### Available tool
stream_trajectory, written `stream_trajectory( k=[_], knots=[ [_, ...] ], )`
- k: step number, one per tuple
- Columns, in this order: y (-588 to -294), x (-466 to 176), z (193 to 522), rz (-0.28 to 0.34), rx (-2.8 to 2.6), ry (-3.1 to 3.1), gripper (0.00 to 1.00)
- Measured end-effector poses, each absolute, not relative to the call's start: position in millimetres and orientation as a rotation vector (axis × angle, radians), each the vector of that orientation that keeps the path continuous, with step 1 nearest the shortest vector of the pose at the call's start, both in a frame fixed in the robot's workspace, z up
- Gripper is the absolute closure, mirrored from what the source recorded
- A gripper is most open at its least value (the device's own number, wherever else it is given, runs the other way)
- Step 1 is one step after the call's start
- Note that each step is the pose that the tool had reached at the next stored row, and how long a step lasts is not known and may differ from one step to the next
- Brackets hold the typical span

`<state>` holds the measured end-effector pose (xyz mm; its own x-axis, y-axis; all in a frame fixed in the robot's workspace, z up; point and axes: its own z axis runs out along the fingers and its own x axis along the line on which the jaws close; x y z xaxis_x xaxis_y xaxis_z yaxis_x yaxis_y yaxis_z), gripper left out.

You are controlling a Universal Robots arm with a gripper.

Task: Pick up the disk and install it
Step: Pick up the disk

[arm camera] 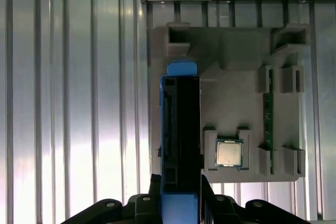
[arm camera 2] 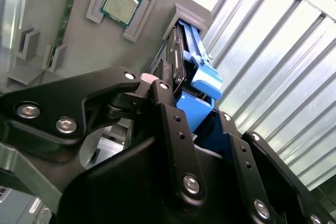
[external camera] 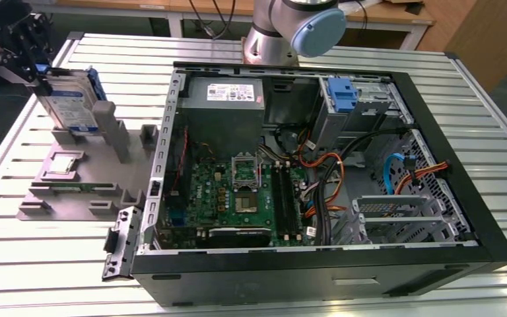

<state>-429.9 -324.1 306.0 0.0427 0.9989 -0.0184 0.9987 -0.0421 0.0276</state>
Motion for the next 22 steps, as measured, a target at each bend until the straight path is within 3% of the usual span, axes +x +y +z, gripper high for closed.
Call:
stream_trajectory(
  k=[22],
  knots=[
    [-324.1,-429.9,318.0,0.005,2.242,2.149,0.63]
  ],
)
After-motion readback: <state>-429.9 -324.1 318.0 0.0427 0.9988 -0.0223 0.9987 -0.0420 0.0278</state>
